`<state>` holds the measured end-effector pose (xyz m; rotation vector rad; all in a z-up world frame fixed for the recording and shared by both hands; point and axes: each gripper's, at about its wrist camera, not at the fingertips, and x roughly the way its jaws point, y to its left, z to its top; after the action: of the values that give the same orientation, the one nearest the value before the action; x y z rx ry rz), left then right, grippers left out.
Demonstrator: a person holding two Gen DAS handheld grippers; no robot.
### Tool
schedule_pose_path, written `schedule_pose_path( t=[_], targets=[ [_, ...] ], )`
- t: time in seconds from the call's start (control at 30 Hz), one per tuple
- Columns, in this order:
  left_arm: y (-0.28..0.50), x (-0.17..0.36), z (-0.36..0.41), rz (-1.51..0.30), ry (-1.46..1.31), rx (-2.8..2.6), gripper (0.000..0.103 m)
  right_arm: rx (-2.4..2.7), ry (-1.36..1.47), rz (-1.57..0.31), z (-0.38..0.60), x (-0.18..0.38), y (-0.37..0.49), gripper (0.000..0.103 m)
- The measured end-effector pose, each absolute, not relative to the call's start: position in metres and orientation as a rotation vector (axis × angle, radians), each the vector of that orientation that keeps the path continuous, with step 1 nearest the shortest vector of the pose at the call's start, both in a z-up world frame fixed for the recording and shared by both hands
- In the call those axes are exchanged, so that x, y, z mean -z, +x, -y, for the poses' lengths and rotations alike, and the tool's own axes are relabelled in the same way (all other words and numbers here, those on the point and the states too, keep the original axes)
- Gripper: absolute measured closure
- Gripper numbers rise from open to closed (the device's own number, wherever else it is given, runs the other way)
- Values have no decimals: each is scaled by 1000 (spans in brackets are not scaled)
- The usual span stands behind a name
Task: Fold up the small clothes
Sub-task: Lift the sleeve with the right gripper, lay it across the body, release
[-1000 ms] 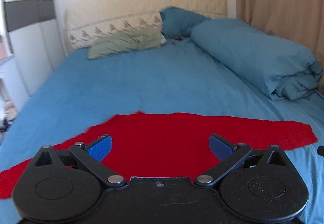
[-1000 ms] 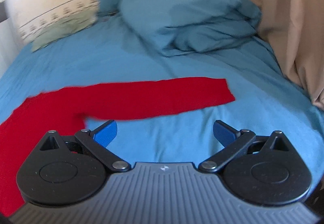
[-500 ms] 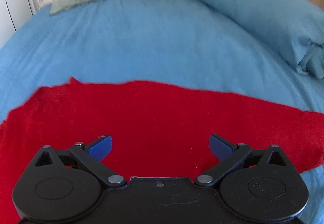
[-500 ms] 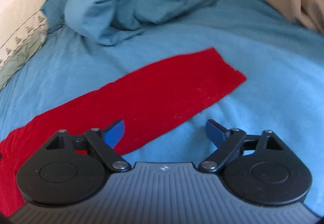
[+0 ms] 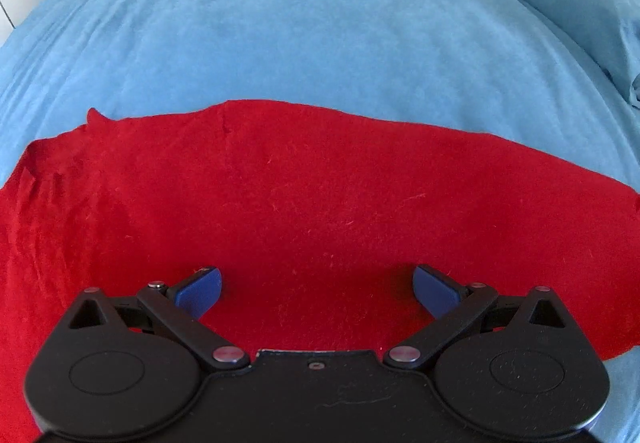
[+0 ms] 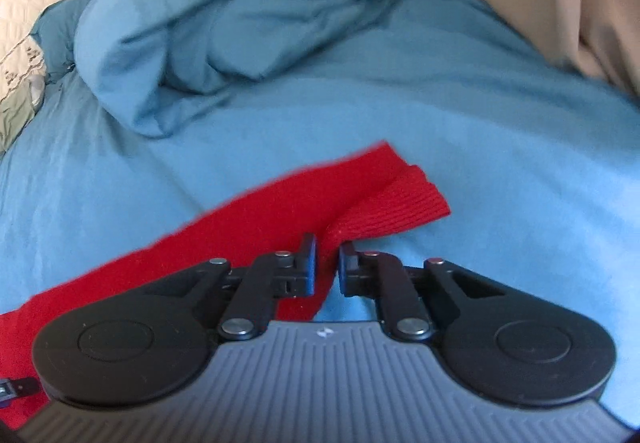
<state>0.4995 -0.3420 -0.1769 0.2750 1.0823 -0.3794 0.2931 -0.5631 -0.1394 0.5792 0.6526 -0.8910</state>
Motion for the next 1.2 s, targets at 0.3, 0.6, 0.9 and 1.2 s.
schedule_pose_path(
  t=[0.3, 0.6, 0.9, 1.2],
  targets=[
    [517, 107, 238, -1038, 161, 417, 0, 554, 410, -498, 464, 14, 386, 82],
    [516, 81, 62, -925, 150, 246, 0, -41, 294, -523, 253, 27, 499, 82],
    [488, 133, -40, -991, 57, 140, 0, -235, 13, -763, 120, 183, 495, 82],
    [499, 125, -16, -1012, -88, 267, 0, -267, -137, -744, 110, 175, 471, 20]
  ],
)
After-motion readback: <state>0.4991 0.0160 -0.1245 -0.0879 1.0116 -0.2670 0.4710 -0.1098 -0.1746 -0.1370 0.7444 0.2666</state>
